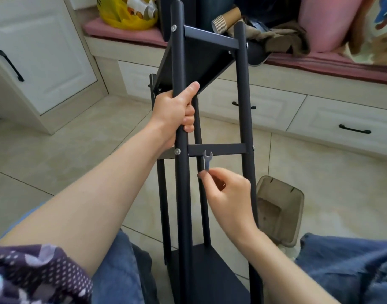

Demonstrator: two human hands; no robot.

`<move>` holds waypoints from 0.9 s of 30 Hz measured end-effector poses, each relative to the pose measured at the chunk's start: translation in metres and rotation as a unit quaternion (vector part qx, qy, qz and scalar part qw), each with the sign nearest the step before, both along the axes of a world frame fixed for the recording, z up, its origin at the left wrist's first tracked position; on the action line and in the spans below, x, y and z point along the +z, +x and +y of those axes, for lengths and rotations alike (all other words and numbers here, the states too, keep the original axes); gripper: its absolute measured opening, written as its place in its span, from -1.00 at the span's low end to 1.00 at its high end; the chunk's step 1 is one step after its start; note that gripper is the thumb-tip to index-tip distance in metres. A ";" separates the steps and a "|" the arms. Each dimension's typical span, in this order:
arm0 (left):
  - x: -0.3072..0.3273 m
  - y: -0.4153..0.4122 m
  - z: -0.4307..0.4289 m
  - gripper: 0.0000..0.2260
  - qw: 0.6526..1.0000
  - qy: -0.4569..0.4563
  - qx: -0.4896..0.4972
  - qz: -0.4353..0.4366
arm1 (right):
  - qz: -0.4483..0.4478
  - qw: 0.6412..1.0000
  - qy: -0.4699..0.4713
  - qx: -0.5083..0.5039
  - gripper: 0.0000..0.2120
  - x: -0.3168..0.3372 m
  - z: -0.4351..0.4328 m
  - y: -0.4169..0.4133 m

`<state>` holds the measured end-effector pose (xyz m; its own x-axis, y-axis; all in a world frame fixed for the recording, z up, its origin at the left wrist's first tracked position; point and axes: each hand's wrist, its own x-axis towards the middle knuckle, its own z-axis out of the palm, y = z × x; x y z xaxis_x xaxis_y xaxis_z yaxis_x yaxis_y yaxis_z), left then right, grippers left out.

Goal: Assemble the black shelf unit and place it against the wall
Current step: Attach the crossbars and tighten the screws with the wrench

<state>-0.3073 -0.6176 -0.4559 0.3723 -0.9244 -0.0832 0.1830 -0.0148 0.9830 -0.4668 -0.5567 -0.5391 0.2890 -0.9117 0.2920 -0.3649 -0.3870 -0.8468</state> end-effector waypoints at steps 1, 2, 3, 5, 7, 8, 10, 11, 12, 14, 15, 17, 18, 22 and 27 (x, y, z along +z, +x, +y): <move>0.000 0.000 0.001 -0.63 1.000 -0.001 -0.002 0.000 | -0.007 1.000 -0.005 -0.008 -0.86 -0.005 0.003 0.001; 0.000 0.001 0.001 -0.63 1.000 -0.002 -0.004 -0.002 | -0.007 1.000 -0.001 -0.010 -0.86 -0.010 0.005 0.002; 0.000 0.002 0.002 -0.62 1.000 -0.001 -0.006 -0.004 | -0.003 1.000 0.012 -0.007 -0.85 -0.014 0.005 0.003; 0.000 0.003 0.003 -0.62 1.000 0.005 -0.015 -0.007 | 0.007 0.999 0.047 0.003 -0.84 -0.017 0.004 0.005; 0.000 0.004 0.005 -0.63 1.000 0.010 -0.023 -0.011 | 0.017 0.997 0.076 0.014 -0.82 -0.016 0.001 0.008; 0.000 0.004 0.006 -0.63 1.000 0.012 -0.025 -0.013 | 0.020 0.996 0.084 0.019 -0.81 -0.015 -0.001 0.009; 0.000 0.003 0.007 -0.64 0.999 0.015 -0.031 -0.016 | 0.020 0.995 0.092 0.026 -0.77 -0.012 -0.004 0.013; 0.000 0.002 0.007 -0.64 0.999 0.015 -0.034 -0.018 | 0.018 0.995 0.095 0.032 -0.75 -0.010 -0.005 0.015; -0.001 0.001 0.007 -0.65 0.999 0.016 -0.038 -0.021 | 0.018 0.995 0.095 0.038 -0.73 -0.008 -0.005 0.016; -0.002 -0.001 0.007 -0.65 0.999 0.019 -0.044 -0.024 | 0.020 0.995 0.088 0.041 -0.69 -0.006 -0.008 0.018; -0.002 -0.002 0.007 -0.66 0.998 0.021 -0.045 -0.025 | 0.020 0.995 0.084 0.041 -0.68 -0.006 -0.009 0.018; -0.003 -0.003 0.006 -0.66 0.998 0.025 -0.045 -0.021 | 0.022 0.996 0.078 0.045 -0.67 -0.008 -0.011 0.017; -0.004 -0.003 0.006 -0.66 0.999 0.026 -0.043 -0.018 | 0.023 0.996 0.077 0.047 -0.67 -0.009 -0.011 0.017; -0.005 -0.003 0.004 -0.66 0.999 0.026 -0.037 -0.010 | 0.017 0.996 0.075 0.045 -0.69 -0.009 -0.012 0.015; -0.004 -0.004 0.004 -0.66 0.999 0.026 -0.039 -0.003 | 0.021 0.996 0.072 0.046 -0.71 -0.007 -0.016 0.016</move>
<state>-0.3111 -0.6137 -0.4603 0.3005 -0.9450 -0.1293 0.1735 -0.0791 0.9816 -0.4505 -0.5727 -0.5464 0.3822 -0.9125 0.1456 -0.3698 -0.2954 -0.8809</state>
